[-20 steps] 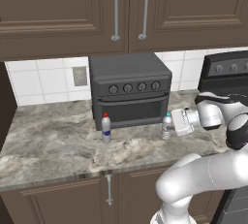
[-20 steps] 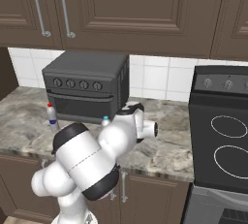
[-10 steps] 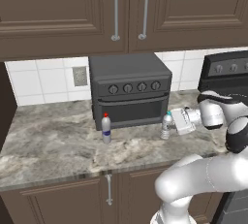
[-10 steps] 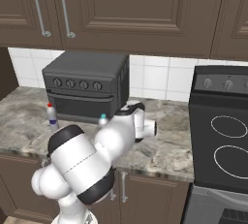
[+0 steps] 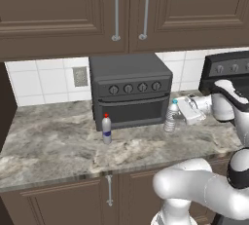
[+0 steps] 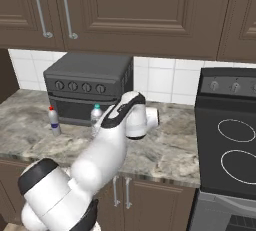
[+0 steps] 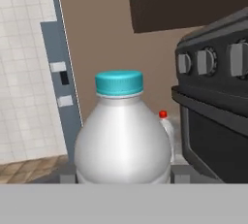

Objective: Take the bottled waters from the counter and place them in the freezer to freeze. Close the freezer door after placing the bottles.

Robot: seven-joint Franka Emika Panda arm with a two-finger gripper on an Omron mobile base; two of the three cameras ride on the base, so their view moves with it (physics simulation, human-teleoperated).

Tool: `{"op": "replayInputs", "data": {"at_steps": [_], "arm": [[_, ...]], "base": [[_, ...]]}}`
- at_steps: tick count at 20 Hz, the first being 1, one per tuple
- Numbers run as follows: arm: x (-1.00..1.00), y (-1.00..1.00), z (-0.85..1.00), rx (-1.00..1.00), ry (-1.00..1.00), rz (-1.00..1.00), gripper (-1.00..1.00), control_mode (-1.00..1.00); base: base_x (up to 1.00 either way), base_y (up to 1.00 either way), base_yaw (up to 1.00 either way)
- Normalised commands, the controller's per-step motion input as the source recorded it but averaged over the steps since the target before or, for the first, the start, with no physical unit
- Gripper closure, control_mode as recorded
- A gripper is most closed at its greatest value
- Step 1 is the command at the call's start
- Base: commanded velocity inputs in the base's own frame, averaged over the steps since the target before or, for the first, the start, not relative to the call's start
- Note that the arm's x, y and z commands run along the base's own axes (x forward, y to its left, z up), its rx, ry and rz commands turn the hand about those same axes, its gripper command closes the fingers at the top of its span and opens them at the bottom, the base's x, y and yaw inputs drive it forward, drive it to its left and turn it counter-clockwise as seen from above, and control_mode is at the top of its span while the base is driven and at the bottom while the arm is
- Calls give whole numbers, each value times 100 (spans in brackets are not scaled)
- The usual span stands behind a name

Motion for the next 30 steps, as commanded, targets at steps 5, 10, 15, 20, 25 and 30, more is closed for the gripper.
{"op": "replayInputs", "data": {"at_steps": [5, 10, 15, 20, 25, 30], "arm": [[-96, 61, 71, -11, 0, 3, 100, -100], [-97, 34, 62, -3, 0, 0, 100, -100], [-47, -9, 58, 7, 15, -3, 100, -100], [-45, -16, 23, 11, 6, 0, 100, -100], [-42, 0, 3, 0, -28, 6, 100, -100], [-11, 0, 9, -1, -32, 8, 100, -100]], "base": [[0, 0, 0], [0, 0, 0], [0, 0, 0], [0, 0, 0], [0, 0, 0], [0, 0, 0]]}}
